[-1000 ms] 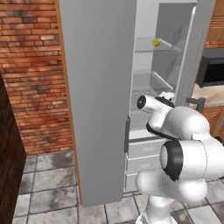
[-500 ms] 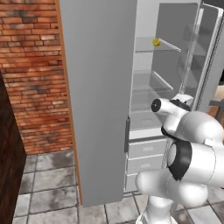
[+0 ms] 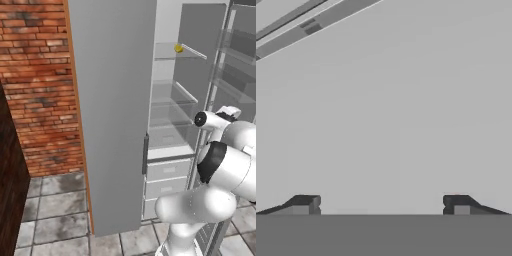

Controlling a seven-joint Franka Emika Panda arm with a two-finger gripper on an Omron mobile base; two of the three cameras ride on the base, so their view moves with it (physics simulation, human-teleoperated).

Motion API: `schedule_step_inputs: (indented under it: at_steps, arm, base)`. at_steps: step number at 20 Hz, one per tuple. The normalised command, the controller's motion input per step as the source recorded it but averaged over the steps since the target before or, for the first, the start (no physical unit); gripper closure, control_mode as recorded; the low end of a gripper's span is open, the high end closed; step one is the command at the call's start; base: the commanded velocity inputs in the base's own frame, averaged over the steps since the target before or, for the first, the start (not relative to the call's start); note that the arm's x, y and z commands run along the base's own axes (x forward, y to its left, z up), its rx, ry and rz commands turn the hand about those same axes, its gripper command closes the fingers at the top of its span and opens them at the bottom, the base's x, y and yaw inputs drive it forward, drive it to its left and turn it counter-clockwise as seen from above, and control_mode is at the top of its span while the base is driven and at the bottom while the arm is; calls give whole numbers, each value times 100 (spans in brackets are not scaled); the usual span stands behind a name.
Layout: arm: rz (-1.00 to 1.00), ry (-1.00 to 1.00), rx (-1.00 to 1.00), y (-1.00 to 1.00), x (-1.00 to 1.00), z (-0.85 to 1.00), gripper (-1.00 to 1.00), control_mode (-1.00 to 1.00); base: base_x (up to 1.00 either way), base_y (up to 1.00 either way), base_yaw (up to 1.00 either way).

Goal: There is a bowl on the dining counter. Grab a lemon wedge from the fridge and place it in the bowl. Then get the liquor bottle and glass cup from the cabinet and place them next to the bowl.

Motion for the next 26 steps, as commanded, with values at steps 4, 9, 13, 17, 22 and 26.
schedule_step_inputs:
  at_steps: [4, 9, 13, 17, 22, 26]
  arm:
    - [0, -4, 0, -45, 0, 0, -100, -100]
    - [0, -4, 6, -22, 0, 1, -100, -100]
    - [0, -7, 14, 13, 0, 3, -100, -100]
    - [0, -18, 18, 72, 0, 0, -100, -100]
    - [3, -29, 23, 97, 0, 0, -100, -100]
    - [0, -32, 30, 100, 0, 0, -100, -100]
  base:
    - [0, 0, 0]
    - [0, 0, 0]
    - [0, 0, 0]
    - [0, 0, 0]
    - [0, 0, 0]
    - [0, 0, 0]
